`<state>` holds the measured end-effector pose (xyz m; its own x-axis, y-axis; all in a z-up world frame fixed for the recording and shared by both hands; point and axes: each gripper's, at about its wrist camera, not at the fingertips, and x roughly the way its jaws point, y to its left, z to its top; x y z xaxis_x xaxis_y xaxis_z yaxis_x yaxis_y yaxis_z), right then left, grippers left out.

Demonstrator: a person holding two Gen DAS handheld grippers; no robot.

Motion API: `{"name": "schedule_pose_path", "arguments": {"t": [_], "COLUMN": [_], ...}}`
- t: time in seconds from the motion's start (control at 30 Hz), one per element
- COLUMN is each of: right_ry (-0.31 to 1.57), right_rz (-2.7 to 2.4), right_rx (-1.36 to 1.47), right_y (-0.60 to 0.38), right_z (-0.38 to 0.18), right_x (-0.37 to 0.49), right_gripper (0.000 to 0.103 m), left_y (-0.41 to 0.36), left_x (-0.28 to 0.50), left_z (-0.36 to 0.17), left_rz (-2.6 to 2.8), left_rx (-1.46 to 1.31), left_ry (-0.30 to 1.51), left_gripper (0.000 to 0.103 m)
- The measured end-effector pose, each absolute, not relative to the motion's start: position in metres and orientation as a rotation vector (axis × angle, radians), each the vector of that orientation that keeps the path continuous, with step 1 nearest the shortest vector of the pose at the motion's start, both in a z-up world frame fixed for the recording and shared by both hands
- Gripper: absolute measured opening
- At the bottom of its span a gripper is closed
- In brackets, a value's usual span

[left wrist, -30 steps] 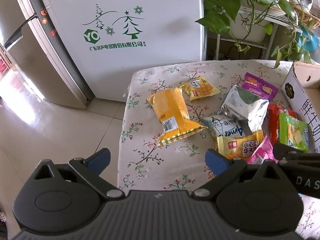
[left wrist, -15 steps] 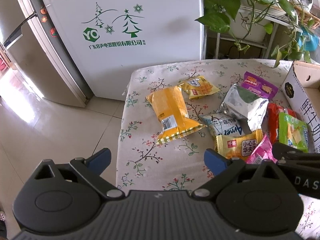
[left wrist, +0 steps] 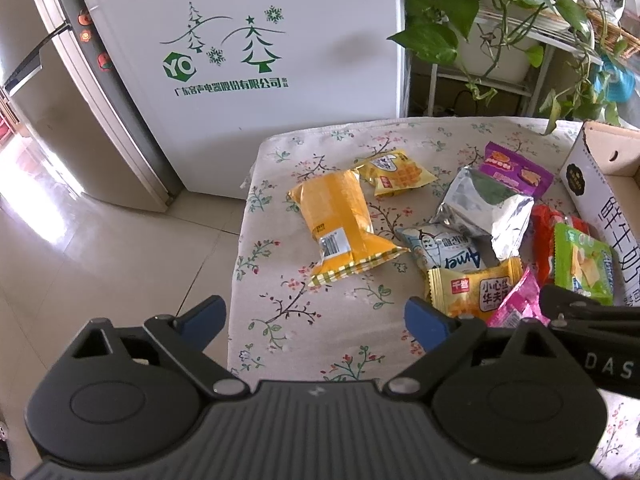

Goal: Organize snacks

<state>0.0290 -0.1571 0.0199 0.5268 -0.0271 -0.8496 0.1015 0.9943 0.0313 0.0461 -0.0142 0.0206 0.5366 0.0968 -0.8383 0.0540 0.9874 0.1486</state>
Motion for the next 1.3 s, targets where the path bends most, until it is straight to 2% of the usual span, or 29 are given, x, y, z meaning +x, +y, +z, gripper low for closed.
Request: {"name": "schedule_pose_path", "arguments": {"t": [0.9,1.3], "right_ry": [0.998,0.963], "right_rz": [-0.040,0.056], "right_rx": [0.119,0.167], "right_y": [-0.171,-0.182], "right_z": [0.020,0.023], "right_x": [0.022,0.007], "right_gripper": [0.103,0.103], "left_y": [-0.017,0.019], "left_x": [0.043,0.053], "left_z": [0.019,0.034], "left_rz": [-0.051,-0.042], "left_rx": [0.092,-0.061], "left_ry": [1.027,0.995], "left_gripper": [0.092,0.093]}}
